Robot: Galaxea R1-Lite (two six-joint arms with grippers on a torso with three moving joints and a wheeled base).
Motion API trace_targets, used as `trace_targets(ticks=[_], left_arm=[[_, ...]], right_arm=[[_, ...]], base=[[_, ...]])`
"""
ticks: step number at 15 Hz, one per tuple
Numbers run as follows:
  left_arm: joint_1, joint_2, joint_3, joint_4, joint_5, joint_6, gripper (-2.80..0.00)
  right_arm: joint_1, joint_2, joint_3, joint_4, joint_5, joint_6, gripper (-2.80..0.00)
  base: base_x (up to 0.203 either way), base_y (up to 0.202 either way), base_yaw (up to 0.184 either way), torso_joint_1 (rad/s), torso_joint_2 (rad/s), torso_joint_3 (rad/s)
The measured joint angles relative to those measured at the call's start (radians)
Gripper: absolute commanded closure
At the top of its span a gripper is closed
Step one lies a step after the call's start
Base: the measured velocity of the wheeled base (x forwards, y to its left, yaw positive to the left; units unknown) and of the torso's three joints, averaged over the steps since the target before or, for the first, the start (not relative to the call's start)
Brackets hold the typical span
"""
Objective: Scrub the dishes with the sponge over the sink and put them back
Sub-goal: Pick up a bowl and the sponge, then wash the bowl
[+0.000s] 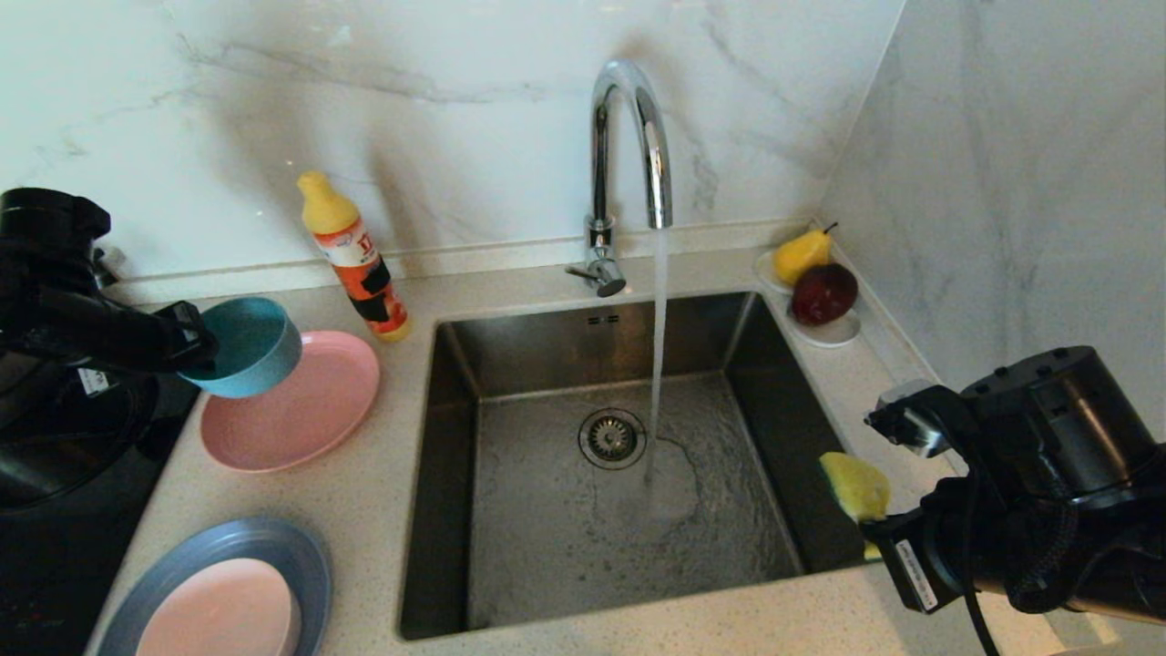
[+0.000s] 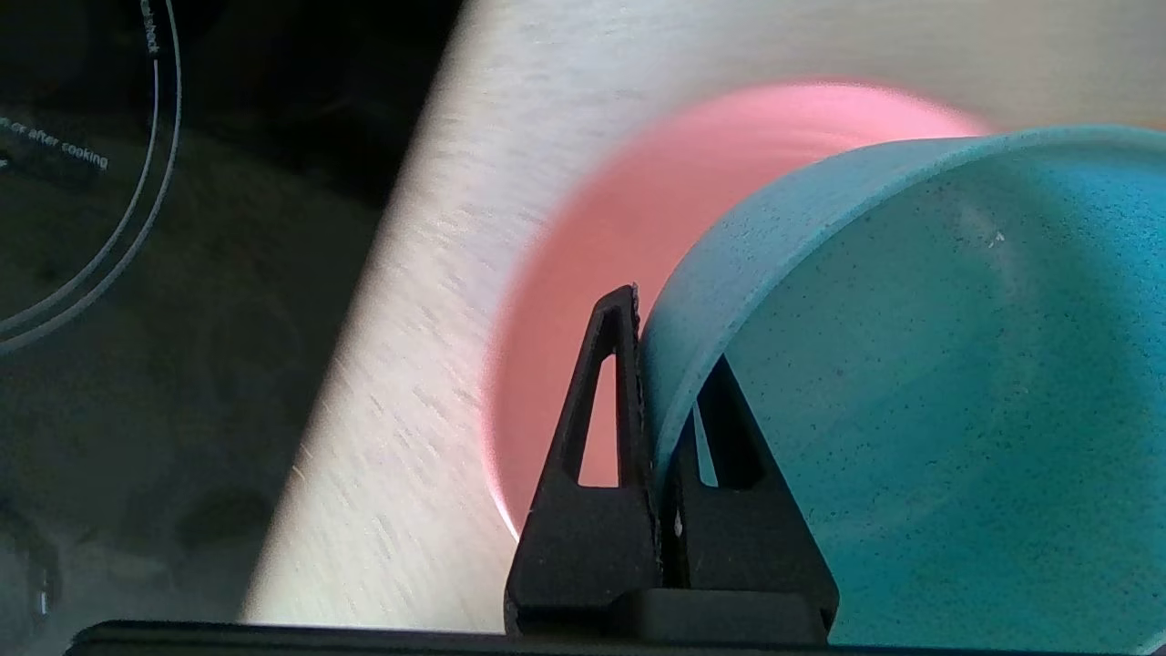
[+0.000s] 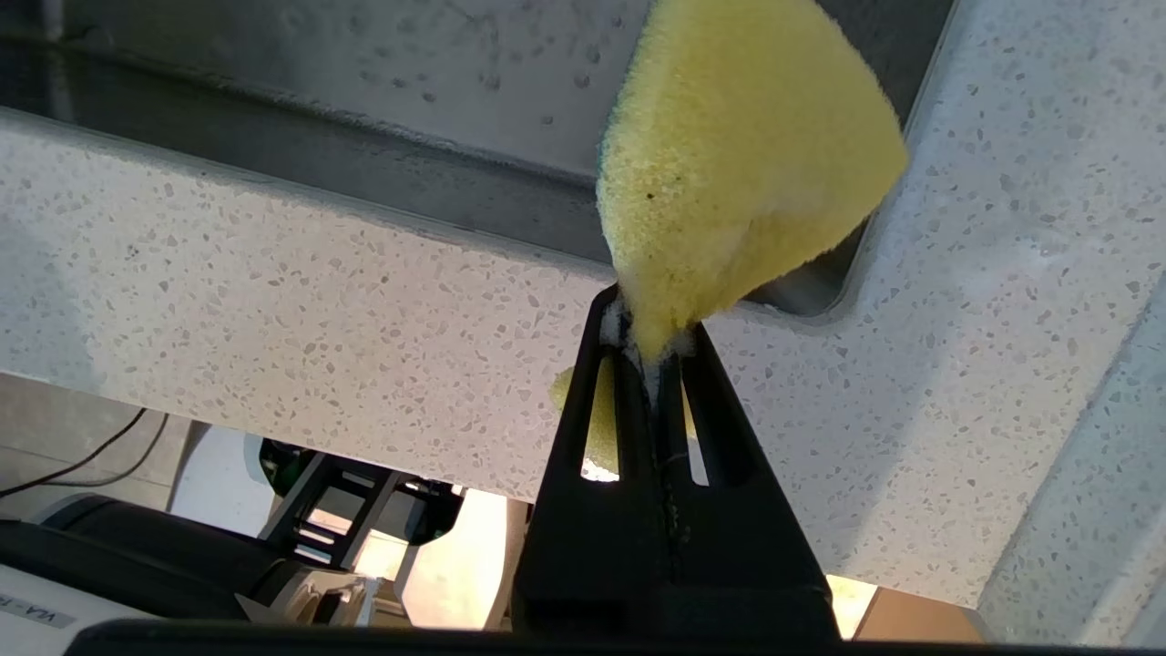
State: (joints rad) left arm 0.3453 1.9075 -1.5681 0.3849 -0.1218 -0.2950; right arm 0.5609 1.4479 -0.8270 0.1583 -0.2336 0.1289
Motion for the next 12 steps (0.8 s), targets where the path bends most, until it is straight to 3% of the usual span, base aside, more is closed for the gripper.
trace_targets(ticks=[6,10,12], left_arm=[[-0.048,-0.221,-0.027,0.067,-0.066,-0.013,0.0],[-0.222,-0.306,-0.058,0.128,-0.084,-0.007,0.0],[-0.353,-0.327,-0.061,0.149,-0.072,0.01,0.0]], right_arm=[[0.001,-0.006,0.003,-0.001,0.001,0.0,0.0],[0.011,-0.017,0.005,-0.003,0.002,0.002,0.0],[0.018,-0.025,0.005,-0.003,0.002,0.002,0.0]], base=[[0.0,0.0,0.0,0.0,0.0,0.0],[0.0,0.0,0.0,0.0,0.0,0.0],[0.0,0.0,0.0,0.0,0.0,0.0]])
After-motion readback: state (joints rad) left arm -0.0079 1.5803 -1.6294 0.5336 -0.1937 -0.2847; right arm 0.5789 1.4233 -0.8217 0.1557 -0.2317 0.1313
